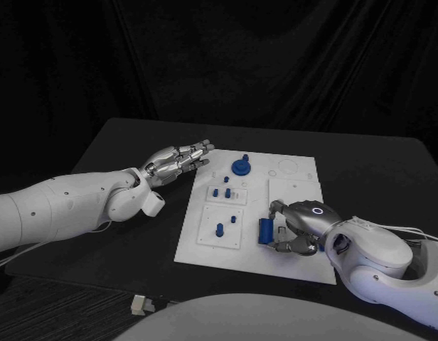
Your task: Assemble the parts on the task board
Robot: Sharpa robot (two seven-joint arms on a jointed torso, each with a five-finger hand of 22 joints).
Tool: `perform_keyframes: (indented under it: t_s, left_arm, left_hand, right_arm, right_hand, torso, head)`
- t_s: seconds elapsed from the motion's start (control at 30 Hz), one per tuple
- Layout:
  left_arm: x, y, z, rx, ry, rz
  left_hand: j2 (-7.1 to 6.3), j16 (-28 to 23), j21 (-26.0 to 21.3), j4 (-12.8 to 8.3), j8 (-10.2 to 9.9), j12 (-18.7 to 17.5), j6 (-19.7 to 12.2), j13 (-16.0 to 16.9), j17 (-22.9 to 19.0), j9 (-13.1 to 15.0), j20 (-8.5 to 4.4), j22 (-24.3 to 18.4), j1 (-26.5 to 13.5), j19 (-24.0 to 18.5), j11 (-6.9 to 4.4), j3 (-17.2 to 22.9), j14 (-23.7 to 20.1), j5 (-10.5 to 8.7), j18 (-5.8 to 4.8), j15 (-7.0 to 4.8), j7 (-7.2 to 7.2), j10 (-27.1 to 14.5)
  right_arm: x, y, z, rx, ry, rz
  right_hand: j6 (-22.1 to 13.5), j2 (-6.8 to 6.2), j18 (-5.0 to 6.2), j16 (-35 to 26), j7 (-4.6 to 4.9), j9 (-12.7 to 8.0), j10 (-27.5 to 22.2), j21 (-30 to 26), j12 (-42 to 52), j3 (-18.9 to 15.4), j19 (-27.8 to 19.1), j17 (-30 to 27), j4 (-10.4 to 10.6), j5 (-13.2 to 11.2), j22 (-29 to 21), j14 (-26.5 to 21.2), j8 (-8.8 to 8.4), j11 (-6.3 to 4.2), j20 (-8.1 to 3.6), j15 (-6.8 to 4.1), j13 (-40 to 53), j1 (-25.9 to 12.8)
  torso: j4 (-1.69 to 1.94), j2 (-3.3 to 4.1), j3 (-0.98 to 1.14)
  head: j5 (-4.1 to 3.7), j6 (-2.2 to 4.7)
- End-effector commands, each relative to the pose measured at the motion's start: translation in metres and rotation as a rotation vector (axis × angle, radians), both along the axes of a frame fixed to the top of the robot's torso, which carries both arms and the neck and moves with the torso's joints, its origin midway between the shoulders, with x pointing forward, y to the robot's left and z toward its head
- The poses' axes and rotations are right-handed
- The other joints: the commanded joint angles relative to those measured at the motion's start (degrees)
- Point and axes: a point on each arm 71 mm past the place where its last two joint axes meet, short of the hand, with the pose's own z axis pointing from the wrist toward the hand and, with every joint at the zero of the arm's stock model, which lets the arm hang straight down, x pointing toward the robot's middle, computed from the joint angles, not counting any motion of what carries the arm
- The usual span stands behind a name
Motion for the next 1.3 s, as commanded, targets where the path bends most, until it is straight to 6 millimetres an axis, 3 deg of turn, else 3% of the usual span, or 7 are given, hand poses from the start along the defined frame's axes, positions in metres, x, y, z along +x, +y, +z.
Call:
perform_keyframes:
  t_s: [0.03,0.23,0.43,0.53,0.67,0.83,1.3]
  left_arm:
    - [-0.0006,-0.0015,0.0016,-0.030,-0.012,-0.006]
    - [-0.0006,-0.0015,0.0014,-0.029,-0.010,-0.007]
    - [-0.0001,-0.0012,0.0011,-0.027,-0.009,-0.007]
    - [0.0003,-0.0013,0.0008,-0.027,-0.007,-0.008]
    - [0.0004,-0.0016,0.0007,-0.027,-0.007,-0.009]
    - [0.0004,-0.0014,0.0006,-0.027,-0.006,-0.009]
    - [0.0004,-0.0018,0.0004,-0.027,-0.004,-0.011]
  left_hand:
    - [0.19,-0.21,-0.11,-0.03,0.36,-0.05,0.23,-0.02,-0.05,0.05,0.28,0.06,0.34,-0.01,0.36,0.59,-0.03,0.27,0.86,0.26,0.24,0.07]
    - [0.21,-0.21,-0.11,-0.02,0.37,-0.06,0.24,-0.02,-0.05,0.05,0.28,0.05,0.36,-0.01,0.36,0.67,-0.03,0.29,0.85,0.27,0.25,0.07]
    - [0.21,-0.21,-0.11,-0.02,0.37,-0.06,0.21,-0.02,-0.05,0.05,0.28,0.05,0.36,-0.01,0.37,0.69,-0.03,0.28,0.85,0.27,0.25,0.06]
    - [0.22,-0.21,-0.11,-0.01,0.38,-0.05,0.24,-0.01,-0.05,0.05,0.29,0.05,0.35,-0.01,0.37,0.71,-0.03,0.28,0.85,0.27,0.25,0.07]
    - [0.23,-0.21,-0.11,0.02,0.38,-0.05,0.27,-0.01,-0.05,0.06,0.29,0.05,0.34,-0.02,0.38,0.75,-0.03,0.27,0.85,0.27,0.26,0.07]
    - [0.25,-0.21,-0.11,0.09,0.40,-0.05,0.28,-0.01,-0.05,0.06,0.29,0.05,0.32,-0.01,0.42,0.86,-0.03,0.25,0.85,0.26,0.29,0.09]
    - [0.24,-0.21,-0.11,0.19,0.41,-0.05,0.26,-0.01,-0.05,0.05,0.29,0.05,0.26,-0.01,0.49,0.99,-0.03,0.23,0.85,0.23,0.34,0.09]
  right_arm:
    - [-0.0018,0.0011,0.0017,0.033,-0.020,0.001]
    - [-0.0023,0.0005,0.0027,0.044,-0.026,0.002]
    - [-0.0028,-0.0011,0.0024,0.034,-0.020,-0.001]
    - [-0.0030,-0.0021,0.0020,0.026,-0.016,-0.004]
    - [-0.0034,-0.0033,0.0019,0.021,-0.013,-0.006]
    - [-0.0040,-0.0037,0.0021,0.019,-0.011,-0.004]
    - [-0.0069,-0.0037,0.0014,-0.004,0.009,0.005]
  right_hand:
    - [0.14,0.29,0.21,0.00,-0.28,0.19,5.99,0.32,0.14,0.41,0.32,9.33,-0.10,6.14,10.64,4.52,0.52,-0.41,-0.53,-0.44,15.07,0.57]
    - [1.14,0.12,0.16,0.11,-0.64,-0.22,5.99,0.58,0.14,1.66,0.45,9.54,0.83,15.35,10.71,4.60,0.23,-0.78,-0.84,-0.77,15.07,-0.06]
    - [1.57,-0.04,0.18,-0.01,-0.73,-0.73,5.99,0.43,0.14,2.88,0.38,9.38,1.37,20.50,10.67,4.55,-0.43,-0.89,-0.95,-0.88,15.07,-1.70]
    - [1.65,-0.04,0.21,-0.05,-0.76,-0.85,5.99,0.32,0.14,3.17,0.33,9.33,1.42,21.30,10.64,4.53,-0.60,-0.92,-0.97,-0.89,15.07,-2.30]
    - [2.21,-0.30,0.23,-0.01,-0.75,-1.35,5.99,0.20,0.14,4.95,0.26,9.41,1.35,25.77,10.61,4.54,-1.23,-0.95,-0.99,-0.92,15.07,-3.95]
    - [2.63,-0.58,0.20,0.05,-0.81,-1.54,5.99,0.36,0.14,6.06,0.32,9.52,1.34,27.70,10.66,4.57,-1.46,-1.02,-1.05,-0.98,15.07,-4.29]
    - [2.43,-0.97,0.15,0.13,-0.70,-2.08,5.99,0.57,0.14,6.87,0.40,9.66,1.48,28.54,10.71,4.62,-2.44,-0.94,-1.06,-0.95,15.07,-6.26]
  torso:
    - [-0.01,0.00,0.01]
    - [-0.01,0.00,0.00]
    - [0.00,0.02,0.00]
    - [-0.01,0.03,-0.01]
    - [0.00,-0.01,-0.01]
    - [-0.02,-0.03,0.01]
    - [-0.02,0.00,0.00]
  head:
    - [0.11,0.00]
    - [0.09,0.00]
    - [0.08,0.00]
    - [0.00,0.00]
    - [-0.02,0.00]
    - [0.05,0.00]
    - [-0.01,0.00]
